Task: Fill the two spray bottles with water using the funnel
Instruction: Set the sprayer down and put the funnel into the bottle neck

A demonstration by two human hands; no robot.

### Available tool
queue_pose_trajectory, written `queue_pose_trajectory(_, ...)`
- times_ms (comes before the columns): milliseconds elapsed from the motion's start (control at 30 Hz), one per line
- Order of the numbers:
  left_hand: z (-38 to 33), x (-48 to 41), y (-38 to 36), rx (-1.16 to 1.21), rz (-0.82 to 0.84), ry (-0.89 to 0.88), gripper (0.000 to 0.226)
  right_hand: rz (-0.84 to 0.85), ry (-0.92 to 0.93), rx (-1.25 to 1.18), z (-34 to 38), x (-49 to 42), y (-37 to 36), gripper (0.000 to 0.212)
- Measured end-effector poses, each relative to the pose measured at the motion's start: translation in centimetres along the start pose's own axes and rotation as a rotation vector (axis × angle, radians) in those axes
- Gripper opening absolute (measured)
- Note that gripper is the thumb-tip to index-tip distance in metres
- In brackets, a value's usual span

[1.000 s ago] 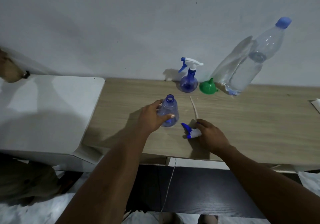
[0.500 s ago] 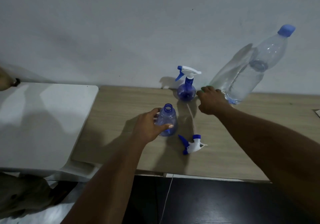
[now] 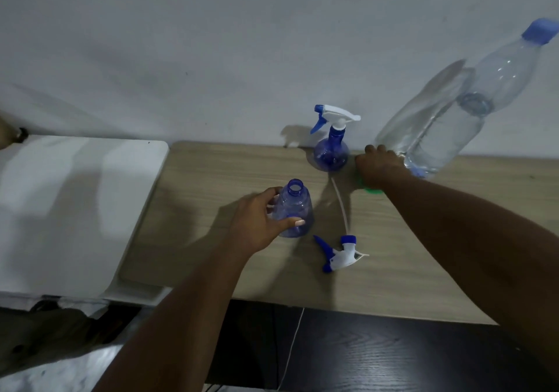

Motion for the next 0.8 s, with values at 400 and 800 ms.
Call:
queue_pose_trajectory(400,-1.1,0.9,0.2,-0.063,0.043,0.045,0.071,-0.039,-0.112,-0.439,-1.8,4.2,-1.0,0.060)
queue_pose_trajectory(800,-0.8,2.5,-0.3,-0.024,0.056,0.059,0.071,-0.285,-0.037,-1.798,4.1,12.9,7.4,0.054)
Point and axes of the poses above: each hand's wrist, its own x-axis away from the middle knuckle, its own y-axis out of the back of the hand, z = x × y, the point moved 6 cm from there along -x, towards the middle knuckle, and after that the axes turned 2 degrees about -z, right-handed, at the moved point
